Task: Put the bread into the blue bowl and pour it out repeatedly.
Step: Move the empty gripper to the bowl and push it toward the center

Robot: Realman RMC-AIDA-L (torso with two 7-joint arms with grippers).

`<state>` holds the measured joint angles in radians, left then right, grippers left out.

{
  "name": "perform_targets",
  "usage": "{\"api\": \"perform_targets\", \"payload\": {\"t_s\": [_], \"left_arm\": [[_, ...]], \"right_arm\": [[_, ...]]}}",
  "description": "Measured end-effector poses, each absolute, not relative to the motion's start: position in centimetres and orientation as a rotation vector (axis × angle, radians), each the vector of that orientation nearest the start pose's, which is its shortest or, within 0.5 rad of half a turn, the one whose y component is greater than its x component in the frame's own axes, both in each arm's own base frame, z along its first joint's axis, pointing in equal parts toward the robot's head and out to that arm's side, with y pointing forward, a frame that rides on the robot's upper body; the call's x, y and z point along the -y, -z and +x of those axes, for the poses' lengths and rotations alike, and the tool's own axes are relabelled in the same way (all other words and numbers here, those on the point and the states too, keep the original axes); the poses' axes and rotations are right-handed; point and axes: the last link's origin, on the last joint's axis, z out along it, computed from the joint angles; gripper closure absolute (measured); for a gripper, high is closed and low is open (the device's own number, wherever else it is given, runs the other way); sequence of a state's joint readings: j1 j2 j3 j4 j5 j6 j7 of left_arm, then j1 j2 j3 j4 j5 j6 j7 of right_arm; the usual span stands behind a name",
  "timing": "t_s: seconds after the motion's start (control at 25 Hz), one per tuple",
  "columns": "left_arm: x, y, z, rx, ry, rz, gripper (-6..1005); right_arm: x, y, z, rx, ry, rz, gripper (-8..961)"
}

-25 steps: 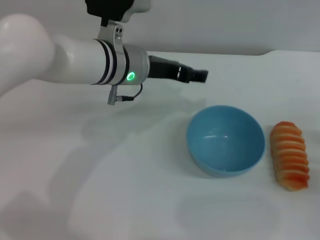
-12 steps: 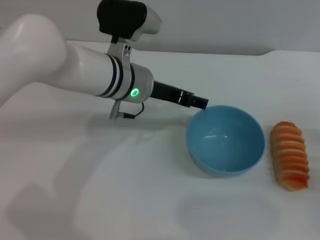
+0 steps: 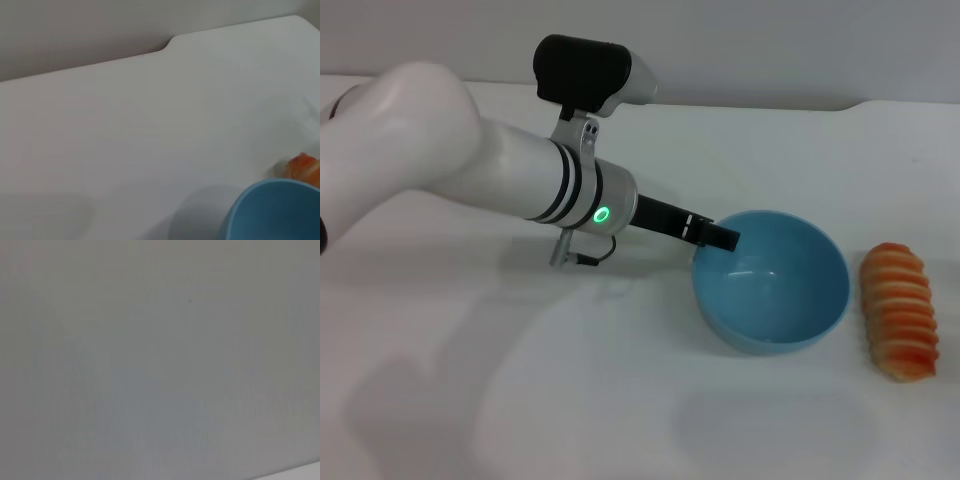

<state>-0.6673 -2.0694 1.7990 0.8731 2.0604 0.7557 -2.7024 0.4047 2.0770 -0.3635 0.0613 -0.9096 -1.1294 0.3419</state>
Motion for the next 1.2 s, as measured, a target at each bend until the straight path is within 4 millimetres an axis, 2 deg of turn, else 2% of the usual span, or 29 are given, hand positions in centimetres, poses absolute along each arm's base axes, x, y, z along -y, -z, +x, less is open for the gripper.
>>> {"api": "perform_targets", "payload": {"t_s": [0.28, 0.8, 1.2], "left_arm": [[-37.4, 12.2, -18.8, 1.231, 0.042, -2.458, 151], [-36.9, 13.4, -18.7, 1.273, 0.035, -2.469, 152], [-36.5, 14.2, -18.5, 1.264, 0.039, -2.478, 205]], "right_arm": [[-29.6, -0.2, 39.1, -0.854, -0.640, -1.380, 264], [-29.7, -0.1, 39.1, -0.858, -0.634, -1.384, 263], [-29.8, -0.2, 39.1, -0.859, -0.634, -1.382, 263]]}}
